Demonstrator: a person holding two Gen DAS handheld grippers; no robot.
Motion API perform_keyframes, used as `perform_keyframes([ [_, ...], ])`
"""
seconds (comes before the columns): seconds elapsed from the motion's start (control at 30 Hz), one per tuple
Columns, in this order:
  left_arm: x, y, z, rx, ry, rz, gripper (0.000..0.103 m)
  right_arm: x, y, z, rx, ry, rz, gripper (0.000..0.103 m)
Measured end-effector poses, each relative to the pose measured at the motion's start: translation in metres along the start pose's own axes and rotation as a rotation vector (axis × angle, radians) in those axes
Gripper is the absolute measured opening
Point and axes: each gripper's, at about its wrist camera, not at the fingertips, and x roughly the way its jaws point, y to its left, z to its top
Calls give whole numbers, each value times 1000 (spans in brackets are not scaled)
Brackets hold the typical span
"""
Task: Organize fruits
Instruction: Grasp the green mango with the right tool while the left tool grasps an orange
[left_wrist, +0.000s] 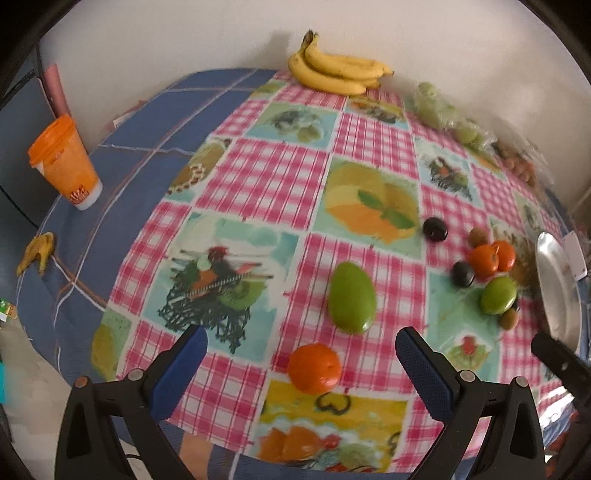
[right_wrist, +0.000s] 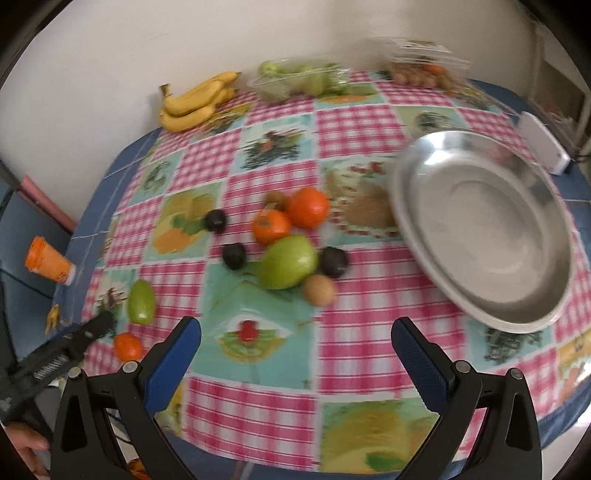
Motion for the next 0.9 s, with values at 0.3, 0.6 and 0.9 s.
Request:
perform_keyframes([
  [0.3, 13, 1, -14, 32, 62, -68, 94, 15, 46, 4, -41, 20, 106, 102],
  [0.6, 23, 2, -15, 43, 102, -134, 80, 41, 95, 8, -72, 73, 199, 97],
  [0.9, 34, 3, -15, 38, 124, -172, 66, 75, 126, 6, -119, 157, 231, 64],
])
